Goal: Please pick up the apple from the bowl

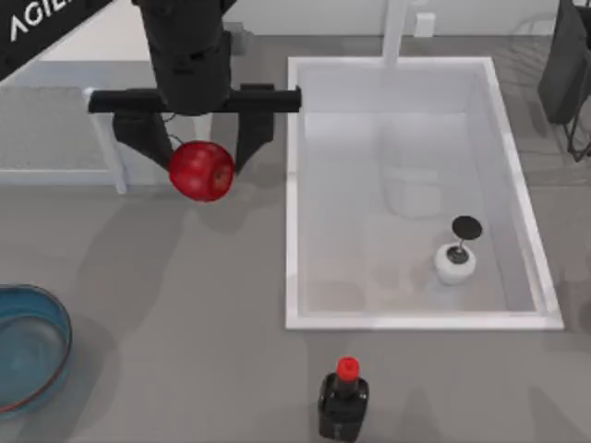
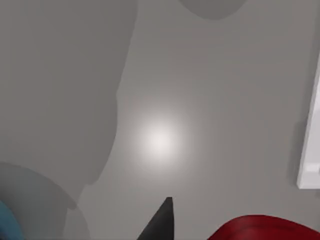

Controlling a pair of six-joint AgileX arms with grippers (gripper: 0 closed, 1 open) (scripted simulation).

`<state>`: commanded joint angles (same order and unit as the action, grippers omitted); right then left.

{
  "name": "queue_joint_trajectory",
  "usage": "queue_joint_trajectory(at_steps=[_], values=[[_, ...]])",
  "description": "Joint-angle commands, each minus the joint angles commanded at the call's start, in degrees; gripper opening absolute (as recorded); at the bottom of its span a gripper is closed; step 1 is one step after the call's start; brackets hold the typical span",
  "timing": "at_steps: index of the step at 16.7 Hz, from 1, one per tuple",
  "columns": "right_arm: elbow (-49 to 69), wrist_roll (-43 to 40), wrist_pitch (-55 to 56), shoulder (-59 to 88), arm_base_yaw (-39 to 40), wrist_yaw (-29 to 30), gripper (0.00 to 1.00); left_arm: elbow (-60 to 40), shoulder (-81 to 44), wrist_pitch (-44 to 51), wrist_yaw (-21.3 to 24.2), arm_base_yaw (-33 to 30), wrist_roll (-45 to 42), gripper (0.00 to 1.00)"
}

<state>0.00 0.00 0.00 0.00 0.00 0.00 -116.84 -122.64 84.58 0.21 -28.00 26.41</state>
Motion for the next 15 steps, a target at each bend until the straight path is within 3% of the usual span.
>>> queue_joint_trajectory(at_steps=[7,13,15], values=[[0.0,0.0,0.0,0.0,0.0,0.0,1.0,18.1,-0.7,-19.3,0.0,0.0,0.0,0.0],[0.0,0.0,0.0,0.0,0.0,0.0,1.0,21.3,-0.9,-22.5,-0.1,0.0,0.0,0.0],[0.0,0.0,0.0,0.0,0.0,0.0,1.0,21.3,-0.9,-22.5,-0.1,0.0,0.0,0.15]])
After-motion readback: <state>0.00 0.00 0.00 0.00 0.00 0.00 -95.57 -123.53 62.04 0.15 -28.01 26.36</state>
